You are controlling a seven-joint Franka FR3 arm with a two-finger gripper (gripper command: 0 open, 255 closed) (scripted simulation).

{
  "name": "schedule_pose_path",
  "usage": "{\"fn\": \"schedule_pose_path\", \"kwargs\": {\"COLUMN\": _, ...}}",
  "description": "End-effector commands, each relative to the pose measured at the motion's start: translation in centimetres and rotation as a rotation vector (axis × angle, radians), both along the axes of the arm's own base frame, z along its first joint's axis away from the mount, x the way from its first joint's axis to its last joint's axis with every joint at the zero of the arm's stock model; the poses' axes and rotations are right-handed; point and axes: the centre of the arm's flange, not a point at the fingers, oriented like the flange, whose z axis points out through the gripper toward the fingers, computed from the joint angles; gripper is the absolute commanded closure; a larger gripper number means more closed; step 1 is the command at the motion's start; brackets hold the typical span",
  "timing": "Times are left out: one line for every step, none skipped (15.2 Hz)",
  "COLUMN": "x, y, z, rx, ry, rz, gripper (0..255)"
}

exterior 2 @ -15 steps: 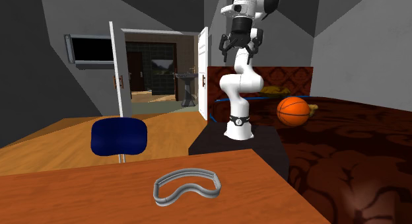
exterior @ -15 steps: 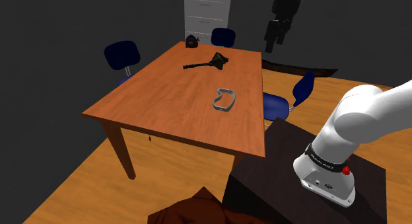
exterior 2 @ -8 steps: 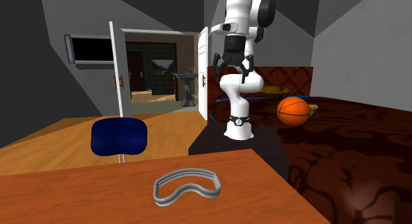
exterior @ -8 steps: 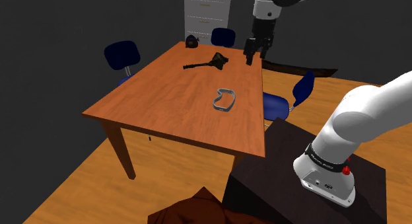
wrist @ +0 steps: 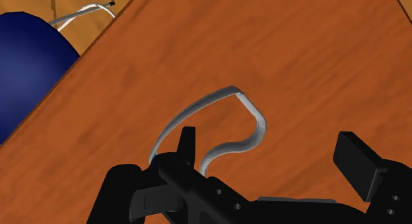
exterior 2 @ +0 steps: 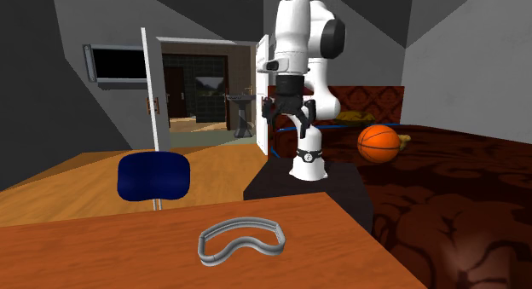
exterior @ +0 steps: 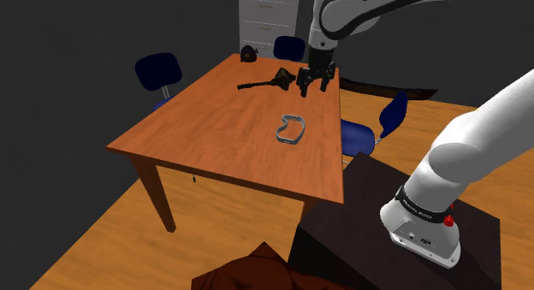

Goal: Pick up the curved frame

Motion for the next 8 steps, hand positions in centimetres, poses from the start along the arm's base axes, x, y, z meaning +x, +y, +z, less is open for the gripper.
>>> {"fn": "schedule_pose_path", "kwargs": {"x": 1.7, "y": -0.8, "z": -2.1, "rx": 0.011, "ry": -0.004, "rz": -0.042, "gripper": 0}}
{"fn": "schedule_pose_path", "kwargs": {"x": 2.4, "y": -1.3, "z": -3.2, "rx": 0.016, "ry": -0.005, "rz": -0.062, "gripper": 0}}
{"fn": "schedule_pose_path", "kwargs": {"x": 3.2, "y": -1.7, "z": -4.2, "rx": 0.021, "ry": -0.006, "rz": -0.082, "gripper": 0}}
{"fn": "schedule_pose_path", "kwargs": {"x": 3.9, "y": -2.1, "z": -5.2, "rx": 0.026, "ry": -0.007, "rz": -0.103, "gripper": 0}}
{"fn": "schedule_pose_path", "kwargs": {"x": 4.7, "y": -2.6, "z": -6.2, "rx": 0.031, "ry": -0.007, "rz": -0.123, "gripper": 0}}
{"fn": "schedule_pose_path", "kwargs": {"x": 5.4, "y": -3.1, "z": -7.2, "rx": 0.037, "ry": -0.008, "rz": -0.143, "gripper": 0}}
{"fn": "schedule_pose_path", "kwargs": {"x": 6.1, "y": -3.5, "z": -8.3, "rx": 0.042, "ry": -0.009, "rz": -0.163, "gripper": 0}}
{"fn": "schedule_pose_path", "kwargs": {"x": 6.8, "y": -4.0, "z": -9.3, "rx": 0.047, "ry": -0.01, "rz": -0.183, "gripper": 0}}
